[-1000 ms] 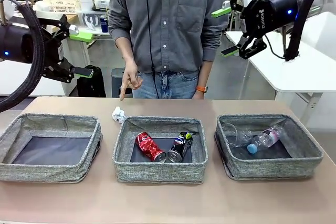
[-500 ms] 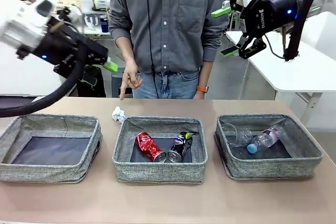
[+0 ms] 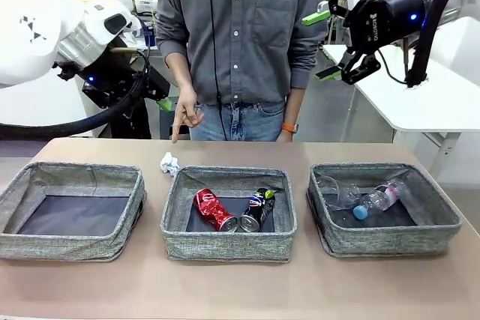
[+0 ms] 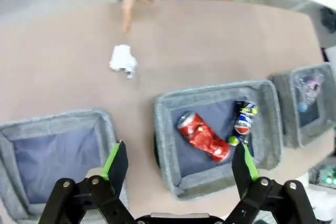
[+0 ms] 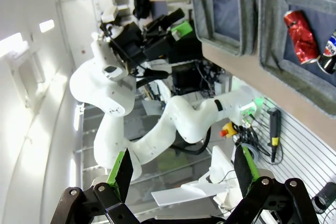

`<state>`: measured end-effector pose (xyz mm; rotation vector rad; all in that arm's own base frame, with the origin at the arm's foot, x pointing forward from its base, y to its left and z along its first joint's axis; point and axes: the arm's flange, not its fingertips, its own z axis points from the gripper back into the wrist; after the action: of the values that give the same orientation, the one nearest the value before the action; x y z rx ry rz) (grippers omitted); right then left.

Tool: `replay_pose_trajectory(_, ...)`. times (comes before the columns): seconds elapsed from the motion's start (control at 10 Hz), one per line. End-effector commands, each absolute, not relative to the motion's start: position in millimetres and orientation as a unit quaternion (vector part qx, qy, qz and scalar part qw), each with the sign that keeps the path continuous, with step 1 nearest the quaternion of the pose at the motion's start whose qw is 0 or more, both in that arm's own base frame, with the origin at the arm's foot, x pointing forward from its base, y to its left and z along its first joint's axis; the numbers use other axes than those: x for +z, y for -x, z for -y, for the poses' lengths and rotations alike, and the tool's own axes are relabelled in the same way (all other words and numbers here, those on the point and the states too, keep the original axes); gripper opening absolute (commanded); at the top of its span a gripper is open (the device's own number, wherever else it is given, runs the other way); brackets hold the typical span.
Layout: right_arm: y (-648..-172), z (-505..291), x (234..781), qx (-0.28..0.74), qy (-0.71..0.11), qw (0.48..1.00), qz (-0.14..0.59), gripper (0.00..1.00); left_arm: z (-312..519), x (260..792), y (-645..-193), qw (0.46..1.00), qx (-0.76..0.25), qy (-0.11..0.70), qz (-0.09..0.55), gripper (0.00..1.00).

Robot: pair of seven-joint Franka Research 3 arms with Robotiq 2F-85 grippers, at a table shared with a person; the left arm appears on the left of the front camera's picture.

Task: Sort the waste into the appropriate baskets.
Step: Pick up the waste item pointed out by the person.

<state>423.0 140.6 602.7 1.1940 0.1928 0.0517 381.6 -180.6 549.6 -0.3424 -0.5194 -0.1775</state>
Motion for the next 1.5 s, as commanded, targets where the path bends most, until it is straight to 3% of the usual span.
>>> replay_pose_trajectory(0.0, -424, -139, 606, 0.035, -0.567, 0.818, -0.087, 1.00, 176, 547, -384, 0.952, -0.078, 0.146, 0.258, 1.00)
replay_pose_trajectory(0.1, -424, -139, 606, 0.035, -0.567, 0.818, -0.087, 1.00, 182, 546, -405, 0.969, -0.057, 0.118, 0.211, 1.00)
replay_pose_trajectory(0.5, -424, -139, 606, 0.035, -0.567, 0.818, -0.087, 1.00, 217, 510, -506, 0.985, -0.078, 0.040, 0.147, 1.00)
replay_pose_trajectory(0.8, -424, -139, 606, 0.035, -0.567, 0.818, -0.087, 1.00, 206, 438, -548, 0.994, -0.071, 0.003, 0.085, 1.00)
replay_pose_trajectory(1.4, -424, -139, 606, 0.035, -0.567, 0.818, -0.087, 1.00, 186, 358, -559, 0.987, -0.059, 0.050, 0.142, 1.00)
